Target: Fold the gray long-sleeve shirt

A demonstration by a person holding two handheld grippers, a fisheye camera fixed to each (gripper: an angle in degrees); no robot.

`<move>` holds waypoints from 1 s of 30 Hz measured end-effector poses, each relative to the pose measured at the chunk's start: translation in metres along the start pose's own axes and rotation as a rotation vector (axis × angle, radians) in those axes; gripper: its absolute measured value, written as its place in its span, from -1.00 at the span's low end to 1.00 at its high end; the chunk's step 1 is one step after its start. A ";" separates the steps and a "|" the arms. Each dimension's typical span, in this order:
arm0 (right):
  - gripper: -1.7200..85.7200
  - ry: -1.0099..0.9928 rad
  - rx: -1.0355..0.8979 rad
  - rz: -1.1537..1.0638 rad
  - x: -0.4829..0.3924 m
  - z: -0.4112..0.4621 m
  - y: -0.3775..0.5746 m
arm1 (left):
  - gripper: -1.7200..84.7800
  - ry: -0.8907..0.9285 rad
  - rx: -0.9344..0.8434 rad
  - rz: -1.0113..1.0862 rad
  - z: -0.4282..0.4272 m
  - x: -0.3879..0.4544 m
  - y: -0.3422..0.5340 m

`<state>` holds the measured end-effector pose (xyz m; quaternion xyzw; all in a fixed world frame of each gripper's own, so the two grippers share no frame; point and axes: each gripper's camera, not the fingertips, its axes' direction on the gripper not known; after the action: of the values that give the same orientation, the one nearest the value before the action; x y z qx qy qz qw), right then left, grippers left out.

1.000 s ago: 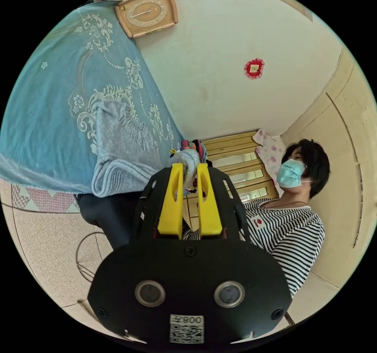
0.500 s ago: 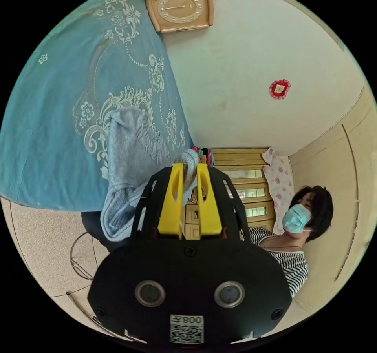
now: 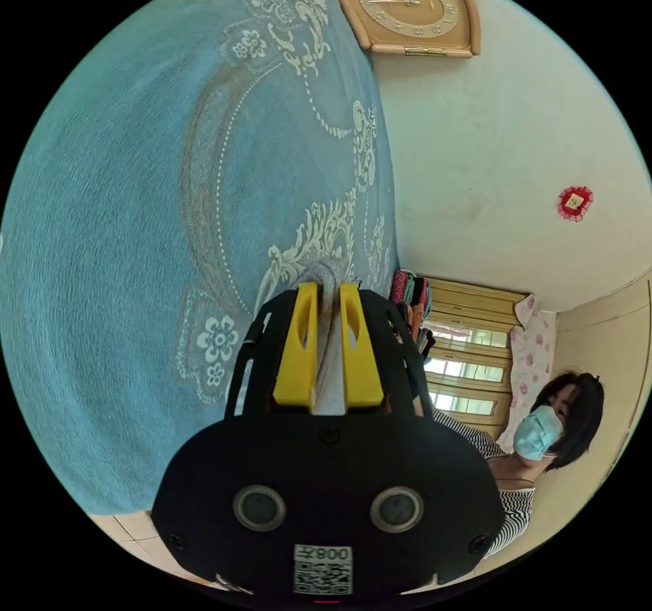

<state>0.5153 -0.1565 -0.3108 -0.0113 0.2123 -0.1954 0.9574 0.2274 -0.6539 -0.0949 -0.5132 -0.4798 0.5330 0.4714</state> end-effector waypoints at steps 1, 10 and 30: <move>-0.89 -0.010 0.011 0.006 0.001 -0.001 -0.003 | -0.82 0.005 0.012 -0.019 0.004 -0.004 -0.001; -0.79 -0.085 0.059 -0.024 -0.022 -0.018 0.021 | -0.74 0.047 0.144 0.071 0.013 0.010 0.025; -0.76 0.955 -0.357 -0.848 -0.315 0.170 0.059 | -0.79 -0.717 -0.445 0.772 0.212 0.171 0.025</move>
<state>0.3442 0.0068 -0.0359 -0.1647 0.6198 -0.5007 0.5814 0.0106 -0.4918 -0.1336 -0.5251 -0.4881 0.6937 -0.0691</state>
